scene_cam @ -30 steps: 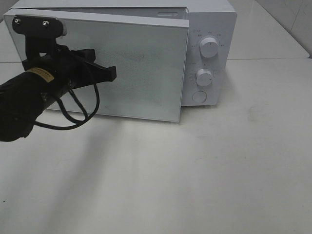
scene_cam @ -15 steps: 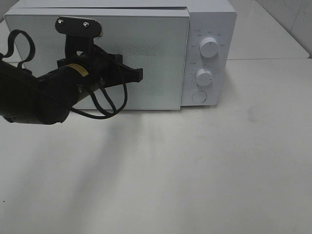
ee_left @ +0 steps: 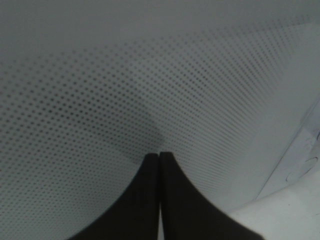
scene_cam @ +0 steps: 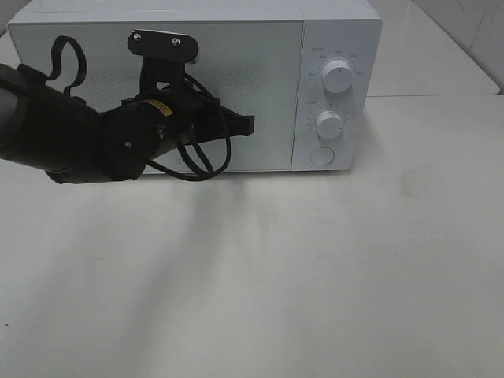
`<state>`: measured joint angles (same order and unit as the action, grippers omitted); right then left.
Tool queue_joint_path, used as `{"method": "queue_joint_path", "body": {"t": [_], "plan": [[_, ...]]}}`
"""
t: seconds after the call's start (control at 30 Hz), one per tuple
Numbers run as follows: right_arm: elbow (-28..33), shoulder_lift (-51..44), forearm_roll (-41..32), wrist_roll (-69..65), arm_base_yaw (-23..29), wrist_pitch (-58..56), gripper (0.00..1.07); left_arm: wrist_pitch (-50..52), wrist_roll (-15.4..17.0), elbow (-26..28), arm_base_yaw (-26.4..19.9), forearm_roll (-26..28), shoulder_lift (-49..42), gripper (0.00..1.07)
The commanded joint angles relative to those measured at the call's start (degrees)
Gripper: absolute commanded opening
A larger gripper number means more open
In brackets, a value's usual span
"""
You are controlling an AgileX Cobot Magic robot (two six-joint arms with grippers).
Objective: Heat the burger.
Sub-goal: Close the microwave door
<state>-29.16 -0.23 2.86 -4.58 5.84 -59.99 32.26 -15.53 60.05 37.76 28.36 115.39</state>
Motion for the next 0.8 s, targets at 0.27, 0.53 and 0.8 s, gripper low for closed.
{"method": "queue_joint_path", "body": {"t": [0.27, 0.53, 0.8], "plan": [[0.06, -1.55, -0.17, -0.23, -0.46, 0.57, 0.76, 2.18, -1.43, 2.98, 0.17, 3.78, -1.38, 0.0], [0.06, -1.55, -0.17, -0.23, -0.46, 0.57, 0.76, -6.42, -1.43, 0.17, 2.86, 4.01, -5.21, 0.03], [0.06, -1.55, -0.17, -0.23, -0.46, 0.57, 0.76, -20.91, -1.38, -5.21, 2.81, 3.61, -11.46, 0.79]]}}
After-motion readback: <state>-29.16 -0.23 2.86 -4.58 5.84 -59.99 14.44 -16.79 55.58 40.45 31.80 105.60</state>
